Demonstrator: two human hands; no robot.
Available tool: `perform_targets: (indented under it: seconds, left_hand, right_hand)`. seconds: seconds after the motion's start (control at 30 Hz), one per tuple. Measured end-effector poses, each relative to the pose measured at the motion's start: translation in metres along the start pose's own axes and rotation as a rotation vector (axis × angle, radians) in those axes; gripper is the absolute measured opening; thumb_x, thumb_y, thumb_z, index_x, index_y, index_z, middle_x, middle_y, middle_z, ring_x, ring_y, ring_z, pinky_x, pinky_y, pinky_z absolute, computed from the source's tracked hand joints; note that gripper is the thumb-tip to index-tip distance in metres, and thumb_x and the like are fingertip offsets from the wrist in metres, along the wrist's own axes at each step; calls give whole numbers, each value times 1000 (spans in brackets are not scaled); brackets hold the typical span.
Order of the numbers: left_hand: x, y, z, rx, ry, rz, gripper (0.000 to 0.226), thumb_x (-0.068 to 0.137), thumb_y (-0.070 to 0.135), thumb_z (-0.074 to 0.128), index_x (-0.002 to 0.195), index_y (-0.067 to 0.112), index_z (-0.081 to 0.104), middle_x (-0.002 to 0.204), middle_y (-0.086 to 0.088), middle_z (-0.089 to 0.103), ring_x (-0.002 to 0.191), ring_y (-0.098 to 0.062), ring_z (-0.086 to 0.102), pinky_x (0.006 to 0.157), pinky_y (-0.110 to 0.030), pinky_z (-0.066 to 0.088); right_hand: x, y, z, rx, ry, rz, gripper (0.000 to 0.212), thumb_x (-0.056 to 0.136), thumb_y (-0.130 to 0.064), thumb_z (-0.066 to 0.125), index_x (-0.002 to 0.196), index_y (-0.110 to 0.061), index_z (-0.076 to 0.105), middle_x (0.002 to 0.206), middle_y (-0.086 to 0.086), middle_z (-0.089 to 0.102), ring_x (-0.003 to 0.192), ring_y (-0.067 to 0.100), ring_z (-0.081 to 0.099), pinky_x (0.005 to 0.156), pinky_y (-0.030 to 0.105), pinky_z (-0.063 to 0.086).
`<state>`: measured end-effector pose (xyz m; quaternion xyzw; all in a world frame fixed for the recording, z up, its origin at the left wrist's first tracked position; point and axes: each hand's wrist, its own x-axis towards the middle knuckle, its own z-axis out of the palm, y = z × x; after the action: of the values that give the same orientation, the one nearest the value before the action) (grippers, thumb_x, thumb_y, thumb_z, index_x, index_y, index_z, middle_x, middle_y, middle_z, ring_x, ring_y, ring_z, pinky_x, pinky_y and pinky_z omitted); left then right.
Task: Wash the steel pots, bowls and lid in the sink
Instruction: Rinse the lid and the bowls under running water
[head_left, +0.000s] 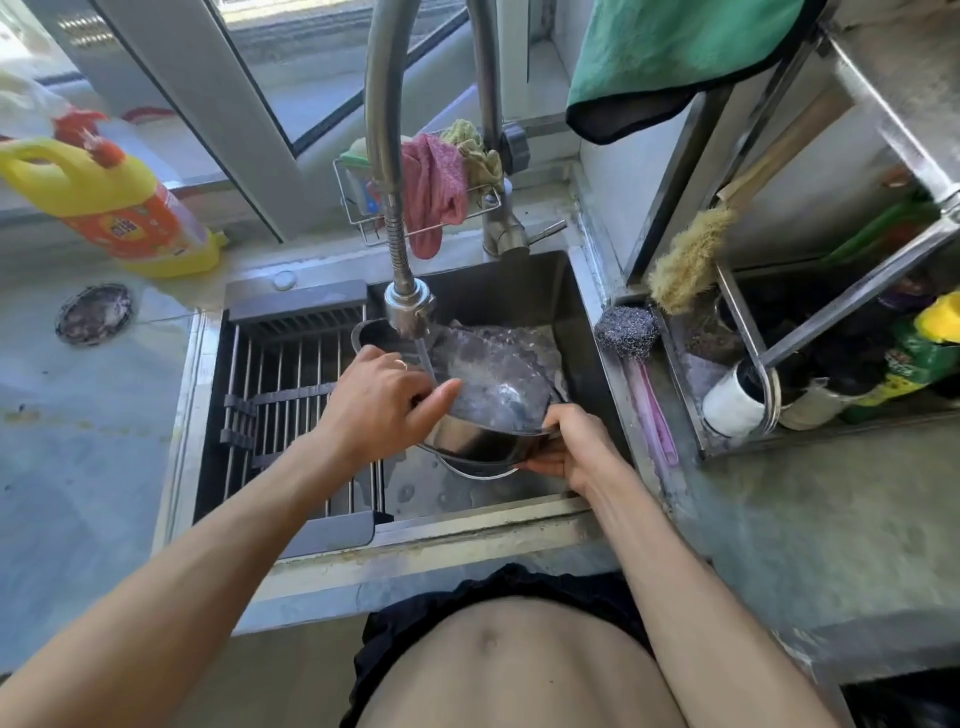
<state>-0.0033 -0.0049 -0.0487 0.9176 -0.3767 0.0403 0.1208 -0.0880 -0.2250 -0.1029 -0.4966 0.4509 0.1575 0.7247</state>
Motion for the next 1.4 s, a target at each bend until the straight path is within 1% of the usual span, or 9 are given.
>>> perform_targets:
  seconds: [0.13, 0.33, 0.5, 0.6, 0.87, 0.97, 1.07, 1.27, 1.4]
  left_hand:
    - [21, 13, -3, -54, 277, 20, 59, 101, 43, 47, 47, 24, 34, 43, 11, 35, 42, -17, 40, 68, -33, 37]
    - [20, 13, 4, -124, 261, -59, 68, 101, 49, 43, 40, 22, 34, 36, 7, 38, 32, -15, 43, 44, -28, 43]
    - [3, 15, 20, -266, 333, -238, 64, 98, 46, 46, 40, 29, 28, 35, 15, 26, 34, 4, 31, 47, -19, 31]
    - [5, 21, 23, -394, 400, -357, 64, 97, 41, 54, 40, 30, 29, 35, 16, 26, 31, -6, 31, 49, -24, 34]
    - [-8, 30, 46, -943, 482, -1065, 62, 103, 45, 56, 50, 17, 43, 51, -3, 40, 52, -19, 37, 54, -34, 30]
    - [-10, 29, 50, -1101, 398, -1486, 57, 100, 52, 53, 69, 5, 54, 75, -9, 61, 74, -27, 59, 76, -41, 51]
    - [-12, 21, 56, -1361, 389, -1710, 48, 100, 51, 53, 100, 4, 60, 92, -9, 67, 89, -29, 65, 91, -44, 56]
    - [-12, 1, 63, -1644, 324, -1734, 40, 101, 46, 54, 116, 13, 70, 100, -12, 78, 95, -34, 74, 90, -51, 59]
    - [-16, -14, 65, -1615, 179, -1527, 48, 107, 49, 44, 121, 9, 68, 114, -14, 76, 104, -31, 73, 93, -46, 59]
  right_hand:
    - [-7, -7, 0, -31, -83, 89, 18, 82, -9, 44, 94, -5, 57, 89, 21, 62, 62, 36, 68, 40, 28, 51]
    - [-4, -7, -11, -153, -62, 78, 25, 88, -21, 47, 104, -4, 58, 85, 20, 70, 60, 36, 70, 40, 27, 51]
    - [-6, -9, -12, -175, -4, -14, 33, 91, -34, 54, 104, -4, 60, 80, 22, 71, 59, 32, 71, 46, 26, 53]
    - [-5, -15, -12, -187, 34, -73, 47, 94, -52, 50, 104, -8, 63, 84, 24, 72, 69, 33, 73, 53, 30, 56]
    - [-4, -34, -11, -221, 44, -349, 19, 102, -37, 48, 109, -25, 61, 96, 2, 66, 86, 16, 66, 74, 36, 57]
    - [4, -33, -3, -300, 20, -355, 50, 97, -40, 56, 142, -21, 48, 117, 9, 65, 104, 25, 64, 82, 37, 54]
    - [16, -27, 3, -543, -2, -349, 70, 82, -53, 62, 143, -19, 50, 133, 4, 61, 116, 21, 60, 103, 45, 47]
    - [31, -29, 31, -660, -24, -402, 75, 64, -63, 66, 127, -24, 58, 120, 1, 62, 109, 23, 62, 94, 47, 54]
    - [49, -37, 42, -602, 62, -397, 50, 66, -51, 71, 104, -21, 62, 107, 5, 66, 100, 27, 66, 86, 46, 57]
